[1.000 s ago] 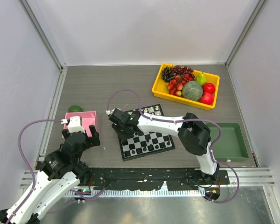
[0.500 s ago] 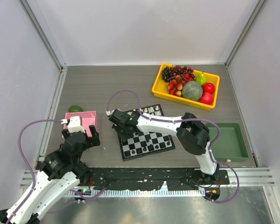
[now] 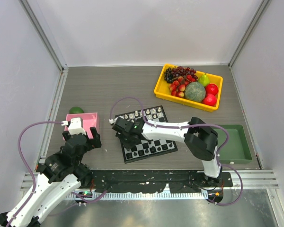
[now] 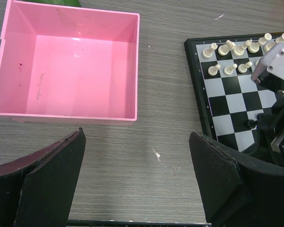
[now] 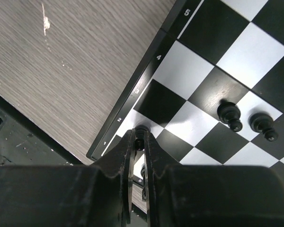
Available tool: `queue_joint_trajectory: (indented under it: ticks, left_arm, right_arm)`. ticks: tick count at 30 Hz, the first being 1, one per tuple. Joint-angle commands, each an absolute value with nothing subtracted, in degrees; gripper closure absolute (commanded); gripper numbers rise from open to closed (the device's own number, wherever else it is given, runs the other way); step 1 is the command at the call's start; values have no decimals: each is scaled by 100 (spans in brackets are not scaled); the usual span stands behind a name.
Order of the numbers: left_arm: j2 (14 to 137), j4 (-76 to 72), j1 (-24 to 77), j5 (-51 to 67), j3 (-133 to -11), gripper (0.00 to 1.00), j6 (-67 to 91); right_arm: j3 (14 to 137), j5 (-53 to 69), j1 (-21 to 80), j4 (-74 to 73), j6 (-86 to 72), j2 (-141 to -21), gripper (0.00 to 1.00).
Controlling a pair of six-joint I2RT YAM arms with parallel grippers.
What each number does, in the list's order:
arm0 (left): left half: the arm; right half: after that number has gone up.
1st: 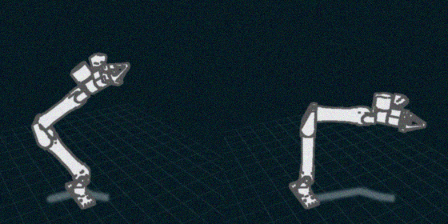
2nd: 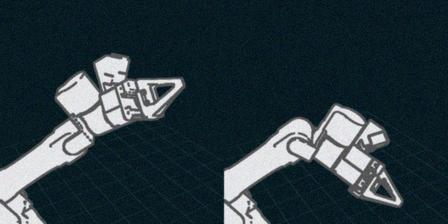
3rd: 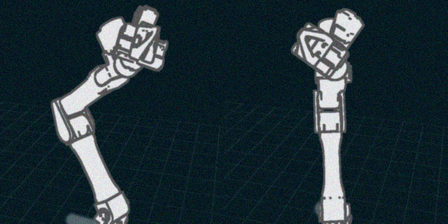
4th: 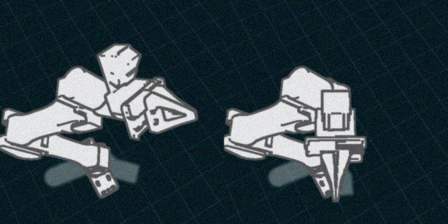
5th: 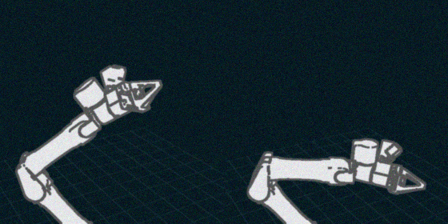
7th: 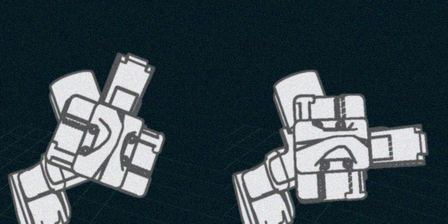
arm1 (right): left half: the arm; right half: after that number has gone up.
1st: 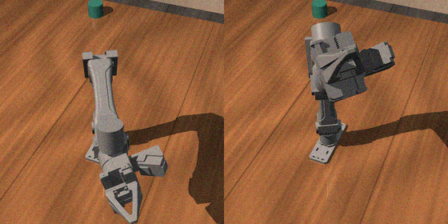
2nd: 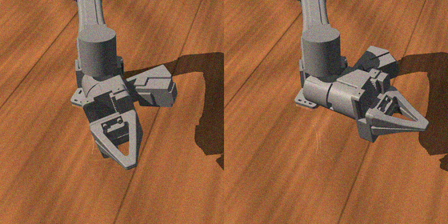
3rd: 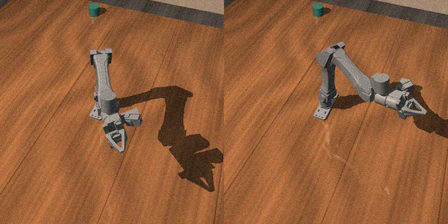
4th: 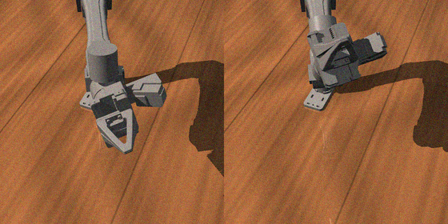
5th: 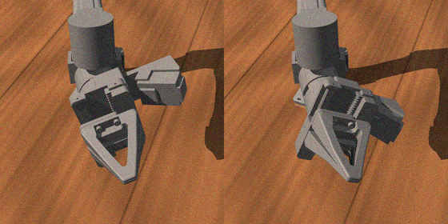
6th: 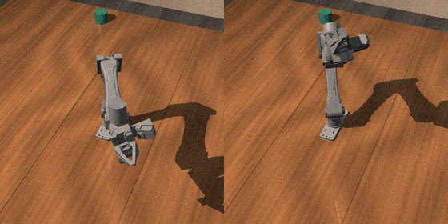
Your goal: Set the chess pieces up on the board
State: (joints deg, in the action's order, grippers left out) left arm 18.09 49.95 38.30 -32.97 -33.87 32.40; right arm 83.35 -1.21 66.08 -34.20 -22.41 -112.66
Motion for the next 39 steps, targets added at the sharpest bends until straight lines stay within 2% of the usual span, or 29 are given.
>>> queue_joint_trajectory:
  ticks: [1, 8, 15, 19, 26, 39]
  left_arm:
    - [1767, 4790, 3841, -3428, -3384, 1, 3226]
    - [1749, 4799, 3850, -3428, -3384, 1, 3226]
    - [1758, 4799, 3850, -3428, -3393, 1, 3234]
    - [1758, 4781, 3850, -3428, -3392, 1, 3226]
    - [1811, 4790, 3841, -3419, -3392, 1, 3225]
    - [1793, 4781, 3841, -3401, -3393, 1, 3226]
  right_arm:
    - [8261, -88, 6706, -3261, -2338, -10977, 88]
    - [8332, -88, 6724, -3305, -2303, -11039, 84]
    - [8490, -88, 6724, -3349, -2285, -10863, 62]
    - [8622, -236, 6706, -3366, -2241, -10635, 57]
    - [8491, -545, 6364, -3410, -2197, -10319, 56]
    - [8306, -598, 5827, -3393, -2136, -10599, 57]
